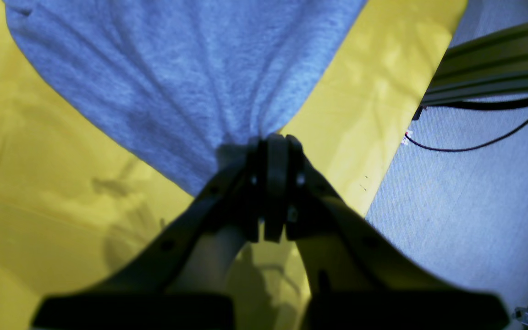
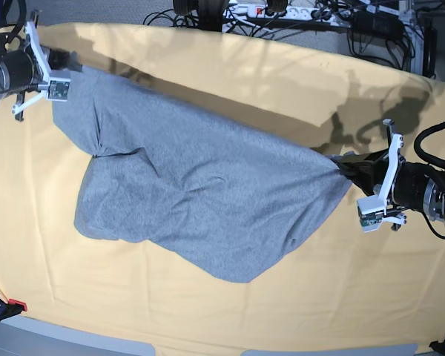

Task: Layout the t-shirt on the table in an organized manner, then fold the t-shirt properly
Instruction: 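Stretch the shirt between both grippers, pulling them apart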

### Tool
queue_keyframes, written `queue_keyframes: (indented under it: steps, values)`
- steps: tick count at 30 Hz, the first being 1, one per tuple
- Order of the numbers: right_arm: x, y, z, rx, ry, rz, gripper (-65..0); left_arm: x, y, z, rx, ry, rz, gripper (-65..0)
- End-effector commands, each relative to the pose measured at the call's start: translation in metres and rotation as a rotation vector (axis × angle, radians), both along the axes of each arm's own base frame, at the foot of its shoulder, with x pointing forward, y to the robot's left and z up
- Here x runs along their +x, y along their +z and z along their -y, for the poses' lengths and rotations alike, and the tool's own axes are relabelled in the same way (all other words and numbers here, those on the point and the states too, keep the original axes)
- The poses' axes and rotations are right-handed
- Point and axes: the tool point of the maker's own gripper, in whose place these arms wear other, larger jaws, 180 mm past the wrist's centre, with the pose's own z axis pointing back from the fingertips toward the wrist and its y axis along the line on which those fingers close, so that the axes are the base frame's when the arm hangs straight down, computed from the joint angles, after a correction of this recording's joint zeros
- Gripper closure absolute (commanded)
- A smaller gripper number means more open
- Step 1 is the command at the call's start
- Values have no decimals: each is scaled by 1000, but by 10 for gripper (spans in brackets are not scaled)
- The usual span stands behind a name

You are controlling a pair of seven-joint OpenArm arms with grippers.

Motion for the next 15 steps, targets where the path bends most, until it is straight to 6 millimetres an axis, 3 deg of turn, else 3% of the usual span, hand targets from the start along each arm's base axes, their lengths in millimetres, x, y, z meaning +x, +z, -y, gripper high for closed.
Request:
queue_keyframes:
  steps: [1, 3, 8, 9, 13, 15]
  values:
    - [-4, 7, -9, 54, 8, -18, 0, 5, 13, -2, -12, 4, 35, 0]
    - [-12, 8, -25, 140, -12, -58, 0, 5, 13, -2, -12, 4, 35, 0]
    - [-15, 4, -43, 221, -53, -58, 0, 5, 13, -2, -12, 4, 35, 0]
    - [-15, 4, -46, 231, -58, -58, -43, 5, 13, -2, -12, 4, 35, 0]
    - [-13, 9, -52, 248, -40, -31, -337, 5, 13, -2, -12, 4, 34, 0]
    - [-5, 19, -58, 256, -5, 32, -387, 5, 12, -3, -12, 6, 33, 0]
